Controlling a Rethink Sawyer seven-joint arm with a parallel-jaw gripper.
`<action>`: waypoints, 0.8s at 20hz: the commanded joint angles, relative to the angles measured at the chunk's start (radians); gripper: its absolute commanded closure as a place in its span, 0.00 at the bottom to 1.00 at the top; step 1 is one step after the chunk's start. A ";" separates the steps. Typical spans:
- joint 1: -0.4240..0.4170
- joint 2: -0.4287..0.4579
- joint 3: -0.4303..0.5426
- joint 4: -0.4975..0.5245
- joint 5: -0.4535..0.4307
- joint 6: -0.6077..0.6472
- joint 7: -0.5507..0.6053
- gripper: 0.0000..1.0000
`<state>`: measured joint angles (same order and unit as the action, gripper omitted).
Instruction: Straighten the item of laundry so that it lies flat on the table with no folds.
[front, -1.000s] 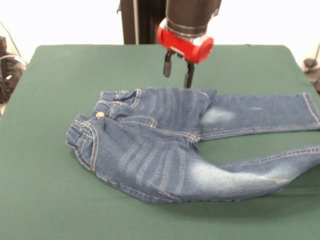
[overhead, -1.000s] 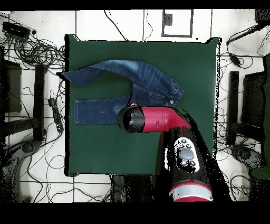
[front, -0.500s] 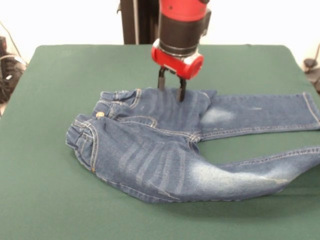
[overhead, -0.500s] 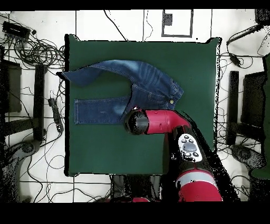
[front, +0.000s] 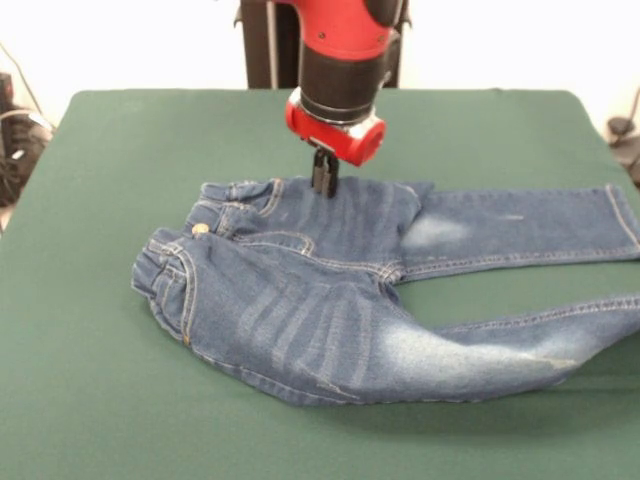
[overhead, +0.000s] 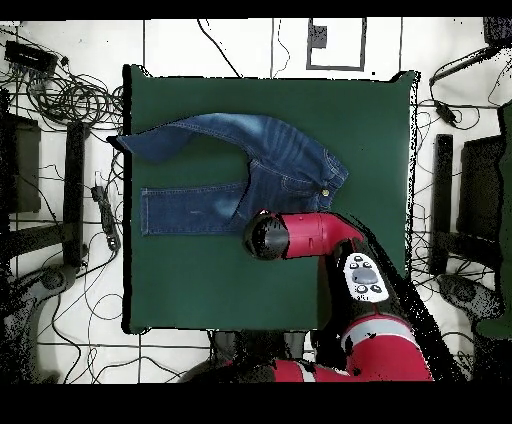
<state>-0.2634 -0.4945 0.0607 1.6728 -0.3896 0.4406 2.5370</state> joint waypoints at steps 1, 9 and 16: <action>0.022 -0.015 0.104 0.018 -0.024 -0.007 -0.069 1.00; 0.012 -0.094 0.147 0.041 0.036 0.074 -0.075 1.00; -0.005 -0.080 0.175 -0.027 0.066 0.221 -0.128 1.00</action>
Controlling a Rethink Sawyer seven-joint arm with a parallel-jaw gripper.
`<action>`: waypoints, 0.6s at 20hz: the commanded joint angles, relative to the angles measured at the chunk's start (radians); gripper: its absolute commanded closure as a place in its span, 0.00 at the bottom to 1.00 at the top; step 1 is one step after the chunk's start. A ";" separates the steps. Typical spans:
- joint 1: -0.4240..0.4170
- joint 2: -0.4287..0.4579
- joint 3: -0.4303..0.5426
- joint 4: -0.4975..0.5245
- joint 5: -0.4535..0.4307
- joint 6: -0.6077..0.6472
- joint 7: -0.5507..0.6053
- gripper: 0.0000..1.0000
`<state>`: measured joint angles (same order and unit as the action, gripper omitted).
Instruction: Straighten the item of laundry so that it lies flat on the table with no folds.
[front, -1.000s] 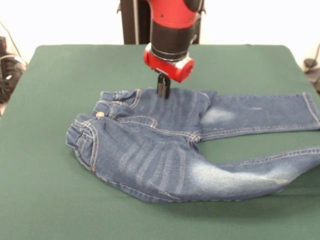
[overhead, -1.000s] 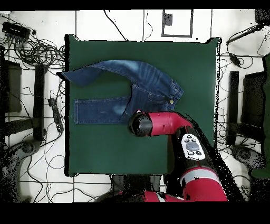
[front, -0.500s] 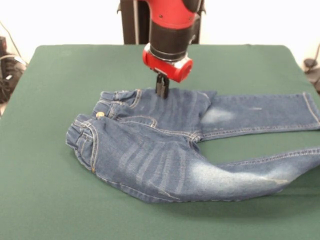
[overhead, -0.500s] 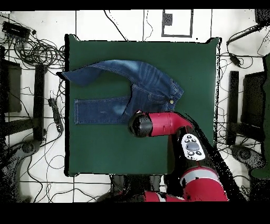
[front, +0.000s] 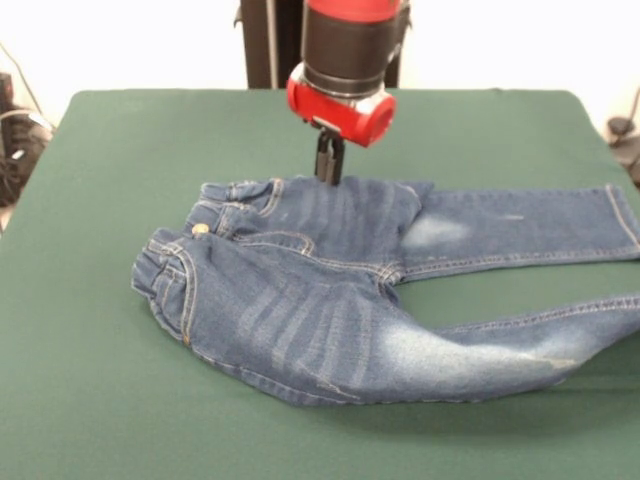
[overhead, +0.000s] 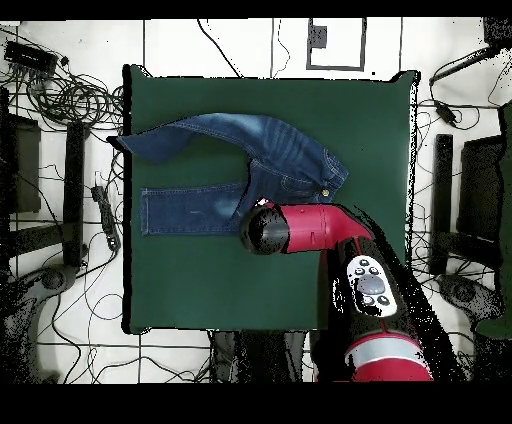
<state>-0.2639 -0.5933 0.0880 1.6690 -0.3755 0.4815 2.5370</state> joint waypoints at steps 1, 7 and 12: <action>-0.014 0.034 0.155 -0.037 0.050 0.201 -0.148 1.00; -0.057 0.084 0.179 -0.056 -0.007 0.165 -0.194 1.00; -0.107 0.116 0.206 -0.067 -0.048 0.143 -0.242 1.00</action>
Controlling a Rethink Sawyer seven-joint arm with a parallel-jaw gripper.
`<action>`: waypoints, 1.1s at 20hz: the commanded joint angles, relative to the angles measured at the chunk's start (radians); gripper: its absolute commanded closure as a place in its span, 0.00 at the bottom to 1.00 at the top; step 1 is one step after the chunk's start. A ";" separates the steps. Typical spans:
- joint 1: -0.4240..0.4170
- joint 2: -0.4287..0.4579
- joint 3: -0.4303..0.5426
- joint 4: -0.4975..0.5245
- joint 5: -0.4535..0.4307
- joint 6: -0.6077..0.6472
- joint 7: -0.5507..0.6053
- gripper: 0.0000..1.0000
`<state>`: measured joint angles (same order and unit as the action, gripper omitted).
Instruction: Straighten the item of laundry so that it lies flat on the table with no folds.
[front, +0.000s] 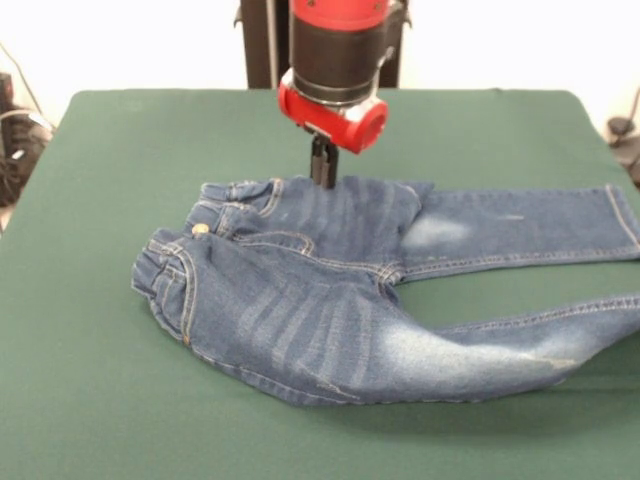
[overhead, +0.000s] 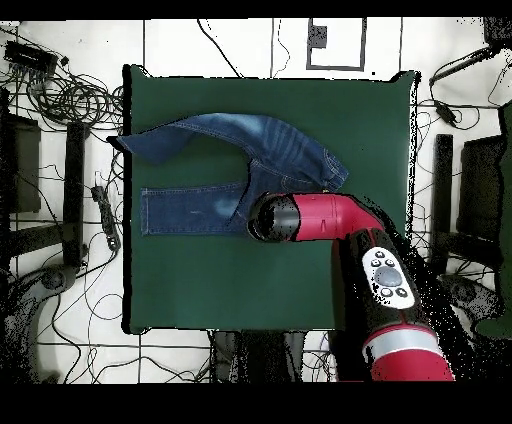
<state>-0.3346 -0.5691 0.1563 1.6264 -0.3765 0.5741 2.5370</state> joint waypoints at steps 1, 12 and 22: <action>-0.058 0.109 0.156 -0.031 -0.038 0.079 -0.266 1.00; -0.099 0.160 0.216 -0.156 -0.051 0.198 -0.335 1.00; -0.061 0.131 0.198 -0.130 -0.054 0.140 -0.196 1.00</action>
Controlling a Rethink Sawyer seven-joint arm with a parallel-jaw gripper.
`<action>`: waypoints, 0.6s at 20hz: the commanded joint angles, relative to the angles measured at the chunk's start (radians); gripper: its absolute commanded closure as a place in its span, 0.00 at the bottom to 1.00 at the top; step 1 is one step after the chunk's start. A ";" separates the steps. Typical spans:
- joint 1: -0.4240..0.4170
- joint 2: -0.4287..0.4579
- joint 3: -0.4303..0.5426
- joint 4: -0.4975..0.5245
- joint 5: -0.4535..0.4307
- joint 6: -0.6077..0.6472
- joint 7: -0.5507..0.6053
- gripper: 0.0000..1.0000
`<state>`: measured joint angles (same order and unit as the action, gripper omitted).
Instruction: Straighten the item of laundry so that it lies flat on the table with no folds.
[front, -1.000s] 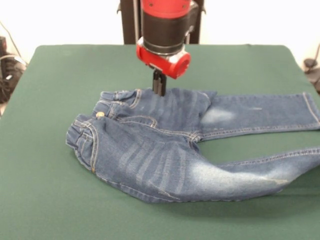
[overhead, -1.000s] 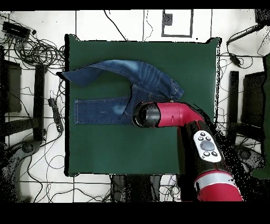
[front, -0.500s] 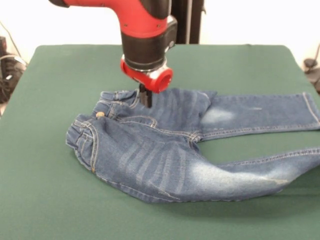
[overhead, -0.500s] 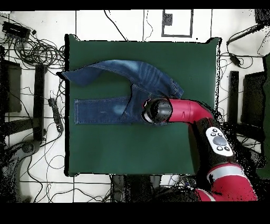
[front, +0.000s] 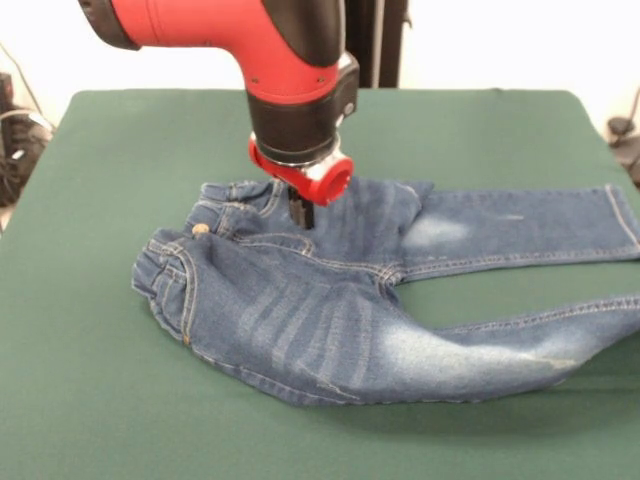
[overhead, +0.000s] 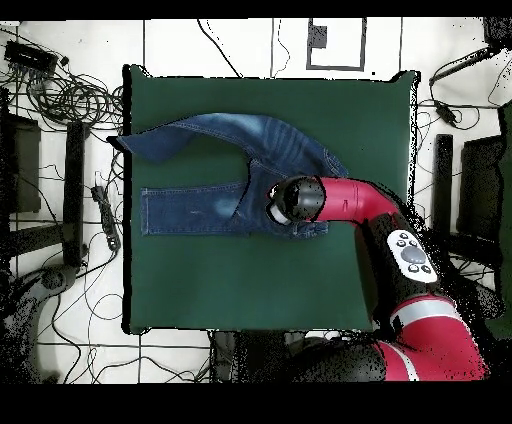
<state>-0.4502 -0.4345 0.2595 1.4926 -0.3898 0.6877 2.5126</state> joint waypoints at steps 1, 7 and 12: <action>0.060 -0.015 0.086 0.035 -0.045 -0.026 -0.133 1.00; 0.021 -0.053 0.088 0.163 -0.053 -0.112 -0.127 1.00; -0.022 -0.020 0.107 0.164 -0.095 -0.109 -0.219 1.00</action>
<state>-0.4615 -0.4829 0.2671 1.5631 -0.4109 0.6222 2.5126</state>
